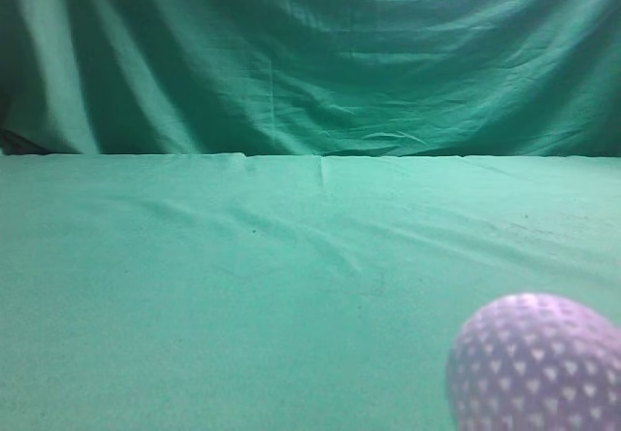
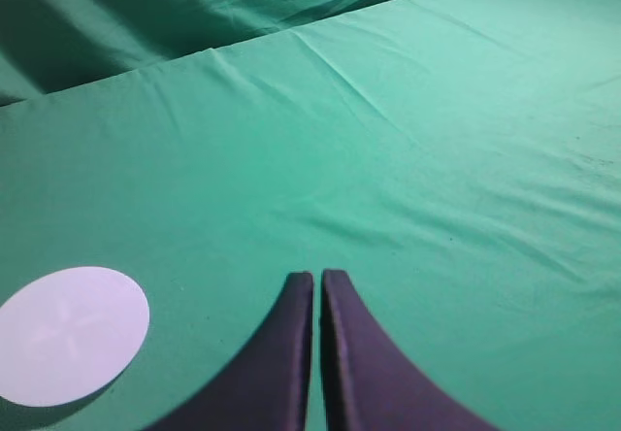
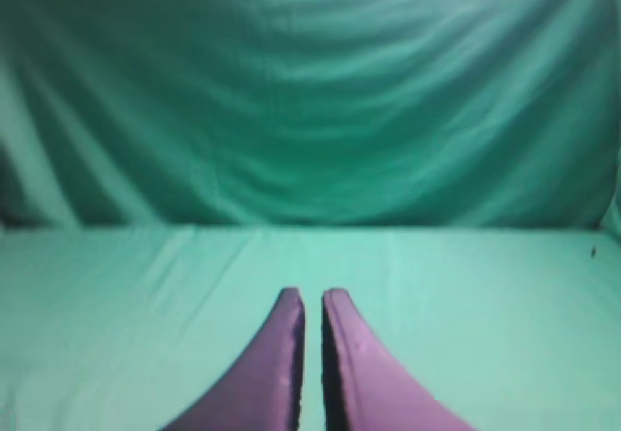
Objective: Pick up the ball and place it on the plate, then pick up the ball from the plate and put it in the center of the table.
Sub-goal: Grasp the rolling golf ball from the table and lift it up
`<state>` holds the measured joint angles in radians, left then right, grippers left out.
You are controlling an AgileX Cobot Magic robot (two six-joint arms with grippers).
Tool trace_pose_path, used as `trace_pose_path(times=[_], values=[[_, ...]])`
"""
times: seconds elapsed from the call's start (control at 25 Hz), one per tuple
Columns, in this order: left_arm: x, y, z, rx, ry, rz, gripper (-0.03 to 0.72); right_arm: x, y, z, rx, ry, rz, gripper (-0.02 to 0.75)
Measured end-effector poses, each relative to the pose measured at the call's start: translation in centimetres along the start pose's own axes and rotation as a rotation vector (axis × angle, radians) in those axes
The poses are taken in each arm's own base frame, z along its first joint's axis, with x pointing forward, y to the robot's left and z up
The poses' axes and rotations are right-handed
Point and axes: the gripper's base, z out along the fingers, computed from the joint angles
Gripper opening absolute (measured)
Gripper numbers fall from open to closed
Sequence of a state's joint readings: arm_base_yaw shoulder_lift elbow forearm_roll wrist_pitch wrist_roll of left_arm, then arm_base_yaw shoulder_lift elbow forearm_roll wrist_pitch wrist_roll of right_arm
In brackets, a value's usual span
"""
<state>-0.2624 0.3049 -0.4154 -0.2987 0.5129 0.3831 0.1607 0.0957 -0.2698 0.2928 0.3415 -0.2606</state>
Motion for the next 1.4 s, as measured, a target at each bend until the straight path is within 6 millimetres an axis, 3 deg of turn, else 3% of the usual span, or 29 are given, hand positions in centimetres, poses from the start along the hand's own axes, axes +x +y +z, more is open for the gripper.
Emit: trace_pose_path(times=[0.32, 0.64, 0.8, 1.12, 1.4], values=[[0.6, 0.2, 0.4, -0.024, -0.005, 0.020, 0.000, -0.1, 0.5, 0.5, -0.066, 0.236, -0.073, 0.064], [1.6, 0.3, 1.0, -0.039, -0.009, 0.022, 0.000, -1.5, 2.1, 2.7, -0.362, 0.611, -0.283, 0.064], [1.8, 0.3, 1.1, -0.042, -0.009, 0.021, 0.000, -1.3, 4.3, 4.5, -0.573, 0.728, -0.367, 0.064], [1.7, 0.3, 1.1, -0.045, -0.016, 0.021, 0.000, 2.1, 10.8, 6.1, -0.925, 0.881, -0.579, 0.064], [1.7, 0.4, 1.1, -0.047, -0.019, 0.023, 0.000, 4.4, 13.9, 7.5, -0.982, 0.952, -0.636, 0.445]])
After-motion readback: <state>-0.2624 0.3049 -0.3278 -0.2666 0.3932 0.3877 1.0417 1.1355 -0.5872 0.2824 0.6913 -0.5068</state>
